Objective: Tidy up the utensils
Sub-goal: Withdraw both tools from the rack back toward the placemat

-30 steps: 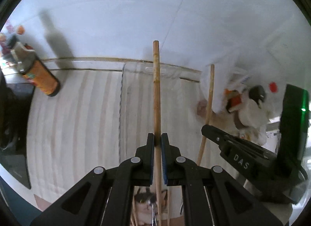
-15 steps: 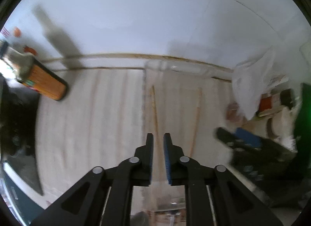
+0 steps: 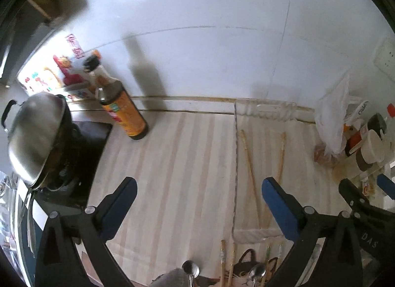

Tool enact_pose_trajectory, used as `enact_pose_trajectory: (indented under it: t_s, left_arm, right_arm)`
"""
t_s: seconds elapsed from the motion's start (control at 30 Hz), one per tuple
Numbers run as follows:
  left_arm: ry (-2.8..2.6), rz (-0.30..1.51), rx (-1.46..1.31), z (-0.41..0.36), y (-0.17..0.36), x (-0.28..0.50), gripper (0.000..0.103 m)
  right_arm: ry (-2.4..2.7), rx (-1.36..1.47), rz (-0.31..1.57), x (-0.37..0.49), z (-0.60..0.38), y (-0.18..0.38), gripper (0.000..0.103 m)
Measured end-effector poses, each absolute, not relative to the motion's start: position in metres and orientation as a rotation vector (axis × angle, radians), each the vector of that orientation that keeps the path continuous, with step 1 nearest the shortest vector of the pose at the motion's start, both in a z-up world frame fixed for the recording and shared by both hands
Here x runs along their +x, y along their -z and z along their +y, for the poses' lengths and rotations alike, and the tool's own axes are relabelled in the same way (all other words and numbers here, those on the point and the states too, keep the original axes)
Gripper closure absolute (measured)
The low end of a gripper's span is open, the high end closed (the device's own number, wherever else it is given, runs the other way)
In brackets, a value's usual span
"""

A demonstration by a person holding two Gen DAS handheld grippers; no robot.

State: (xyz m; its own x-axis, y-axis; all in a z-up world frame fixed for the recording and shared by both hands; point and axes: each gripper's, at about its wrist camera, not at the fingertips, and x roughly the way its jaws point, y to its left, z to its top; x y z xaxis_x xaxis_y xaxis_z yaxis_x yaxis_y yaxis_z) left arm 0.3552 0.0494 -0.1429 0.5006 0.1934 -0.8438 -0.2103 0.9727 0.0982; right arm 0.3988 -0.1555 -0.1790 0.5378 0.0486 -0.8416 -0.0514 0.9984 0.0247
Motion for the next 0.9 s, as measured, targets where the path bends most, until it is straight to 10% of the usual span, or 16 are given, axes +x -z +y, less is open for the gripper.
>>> enact_pose_trajectory:
  t_s: [0.9]
  left_arm:
    - [-0.159,0.933,-0.037,0.04,0.103,0.247,0.0]
  right_arm:
    - [-0.048,0.122,0.938,0.267,-0.184,0.122,0.0]
